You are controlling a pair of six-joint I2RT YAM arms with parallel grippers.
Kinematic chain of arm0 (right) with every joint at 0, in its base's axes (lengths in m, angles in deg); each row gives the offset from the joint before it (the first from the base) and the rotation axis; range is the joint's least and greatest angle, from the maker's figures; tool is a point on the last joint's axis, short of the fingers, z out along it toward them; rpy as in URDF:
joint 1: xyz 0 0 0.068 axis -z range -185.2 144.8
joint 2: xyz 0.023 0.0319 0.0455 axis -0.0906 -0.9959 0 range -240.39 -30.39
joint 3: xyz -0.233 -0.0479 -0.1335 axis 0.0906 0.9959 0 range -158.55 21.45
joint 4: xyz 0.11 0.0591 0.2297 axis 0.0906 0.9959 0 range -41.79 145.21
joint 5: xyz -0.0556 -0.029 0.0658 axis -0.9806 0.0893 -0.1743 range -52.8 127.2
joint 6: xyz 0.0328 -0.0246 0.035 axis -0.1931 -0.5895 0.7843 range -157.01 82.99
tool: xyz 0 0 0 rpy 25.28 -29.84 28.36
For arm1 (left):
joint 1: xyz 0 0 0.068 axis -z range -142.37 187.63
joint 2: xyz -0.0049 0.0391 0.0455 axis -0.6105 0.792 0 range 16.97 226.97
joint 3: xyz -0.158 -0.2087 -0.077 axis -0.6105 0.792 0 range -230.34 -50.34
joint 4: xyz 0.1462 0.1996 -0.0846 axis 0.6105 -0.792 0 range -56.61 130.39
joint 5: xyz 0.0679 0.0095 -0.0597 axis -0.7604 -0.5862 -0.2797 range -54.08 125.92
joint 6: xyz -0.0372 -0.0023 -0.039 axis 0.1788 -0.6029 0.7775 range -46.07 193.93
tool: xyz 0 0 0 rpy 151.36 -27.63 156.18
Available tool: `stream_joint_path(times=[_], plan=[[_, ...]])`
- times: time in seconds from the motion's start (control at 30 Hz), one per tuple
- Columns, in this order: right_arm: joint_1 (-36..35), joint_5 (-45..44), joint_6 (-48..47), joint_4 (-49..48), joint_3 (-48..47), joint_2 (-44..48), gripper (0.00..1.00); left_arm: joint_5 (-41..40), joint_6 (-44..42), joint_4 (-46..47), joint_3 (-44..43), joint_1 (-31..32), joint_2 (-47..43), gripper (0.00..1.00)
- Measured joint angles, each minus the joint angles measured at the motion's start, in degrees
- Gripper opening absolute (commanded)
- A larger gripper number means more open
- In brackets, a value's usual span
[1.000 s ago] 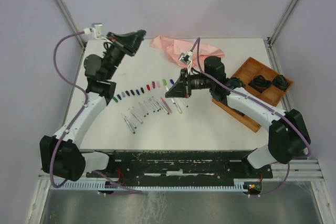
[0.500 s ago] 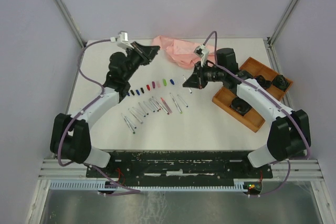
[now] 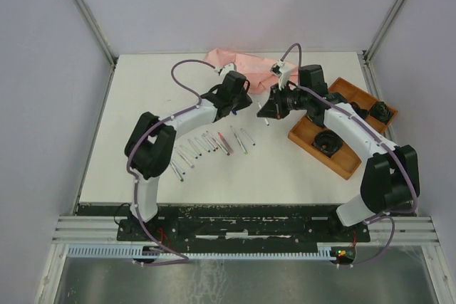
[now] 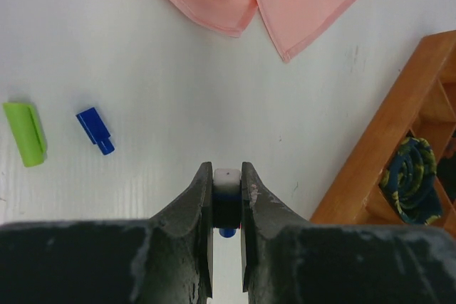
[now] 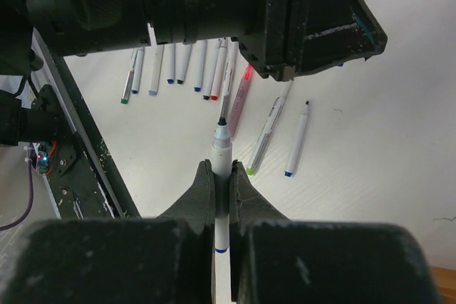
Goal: Open the pen caps
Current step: Place the pen cap at the center of the board.
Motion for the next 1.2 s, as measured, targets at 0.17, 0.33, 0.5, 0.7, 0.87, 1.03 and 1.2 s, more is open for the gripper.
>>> stream_joint_path(times=[0.17,0.33,0.5,0.7,0.87,1.03,1.2], plan=[[0.6,-0.2,0.0,0.5,-0.3,-0.3,0.0,-4.7,0.0,-7.9,-9.7,1.4,7.1,0.03],[1.2,-0.2,0.0,0.5,-0.6,-0.3,0.0,-7.2,0.0,-13.8,-17.9,1.2,13.7,0.03],[1.9,-0.4,0.1,0.7,-0.6,-0.3,0.01,-8.4,0.0,-18.3,-23.2,1.0,18.1,0.04],[2.3,-0.4,0.2,0.7,-0.6,-0.4,0.01,-9.8,0.0,-21.6,-25.8,1.0,19.9,0.11],[2.3,-0.4,0.3,0.7,-0.6,-0.4,0.01,-11.1,0.0,-22.4,-27.0,0.9,21.5,0.12],[2.5,-0.4,0.3,0.7,-0.6,-0.7,0.01,-11.6,0.0,-23.0,-27.5,0.4,23.5,0.13],[2.6,-0.4,0.5,0.7,-0.7,-1.2,0.01,-11.8,0.0,-23.5,-27.9,-0.1,23.5,0.19]])
